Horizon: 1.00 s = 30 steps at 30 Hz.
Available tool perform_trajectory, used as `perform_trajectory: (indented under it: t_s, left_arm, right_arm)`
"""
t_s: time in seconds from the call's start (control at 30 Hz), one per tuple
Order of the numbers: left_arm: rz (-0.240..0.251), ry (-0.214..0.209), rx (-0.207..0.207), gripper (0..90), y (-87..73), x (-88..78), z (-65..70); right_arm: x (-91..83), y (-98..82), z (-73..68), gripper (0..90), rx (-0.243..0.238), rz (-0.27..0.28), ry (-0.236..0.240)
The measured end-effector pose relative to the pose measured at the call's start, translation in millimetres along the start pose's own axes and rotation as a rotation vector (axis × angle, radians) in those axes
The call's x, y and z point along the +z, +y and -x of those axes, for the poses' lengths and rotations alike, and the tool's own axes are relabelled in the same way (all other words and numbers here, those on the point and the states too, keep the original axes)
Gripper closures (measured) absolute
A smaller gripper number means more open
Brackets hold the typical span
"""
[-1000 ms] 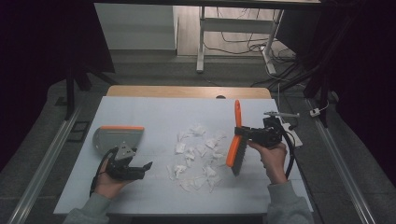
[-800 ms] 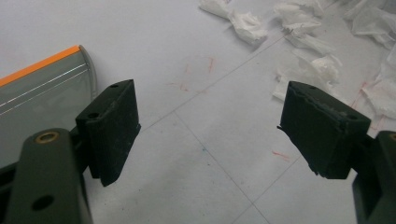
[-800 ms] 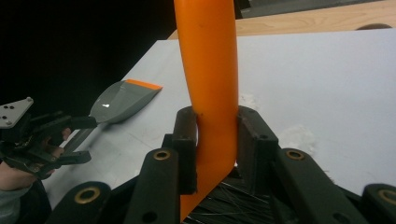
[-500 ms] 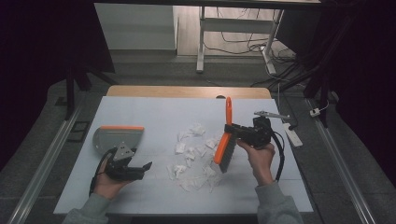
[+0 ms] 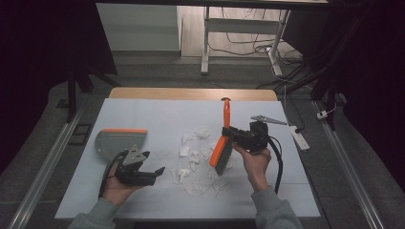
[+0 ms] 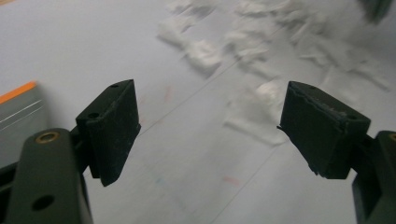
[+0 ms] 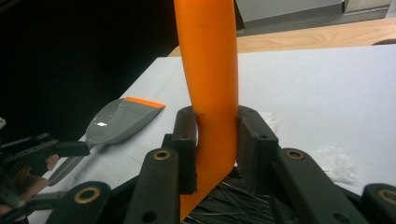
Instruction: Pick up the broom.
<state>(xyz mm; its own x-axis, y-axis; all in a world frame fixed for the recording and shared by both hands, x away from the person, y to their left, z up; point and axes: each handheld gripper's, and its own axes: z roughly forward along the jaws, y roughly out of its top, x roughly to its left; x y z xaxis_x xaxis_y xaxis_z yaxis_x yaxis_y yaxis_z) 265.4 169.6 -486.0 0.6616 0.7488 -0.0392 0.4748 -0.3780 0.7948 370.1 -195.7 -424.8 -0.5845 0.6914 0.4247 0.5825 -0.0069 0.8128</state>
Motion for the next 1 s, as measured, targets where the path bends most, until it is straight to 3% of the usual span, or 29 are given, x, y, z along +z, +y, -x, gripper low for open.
perform_trajectory:
  t_s: [0.3,0.43,0.63,0.8,0.93,1.0]
  left_arm:
    - [-0.011,-0.094,0.097,20.5,31.8,35.7,39.9]
    - [0.001,-0.114,0.107,20.6,40.0,44.3,50.0]
    - [0.028,-0.144,0.099,22.3,49.6,60.4,61.7]
    - [0.06,-0.138,0.075,25.3,53.0,74.2,66.5]
    - [0.088,-0.119,0.071,35.4,53.4,83.9,68.5]
    - [0.107,-0.122,0.05,38.4,53.2,90.0,68.6]
  right_arm:
    - [5.4,-5.9,-5.0,70.0,-0.01,0.039,-0.027]
    - [8.8,-9.9,-7.2,70.0,-0.011,0.051,-0.035]
    - [14.2,-14.4,-13.7,70.1,0.0,0.079,-0.028]
    - [16.4,-17.9,-18.8,70.0,0.019,0.114,-0.021]
    - [20.7,-22.3,-22.7,70.0,0.028,0.125,-0.013]
    - [21.6,-23.5,-23.6,70.0,0.037,0.126,-0.011]
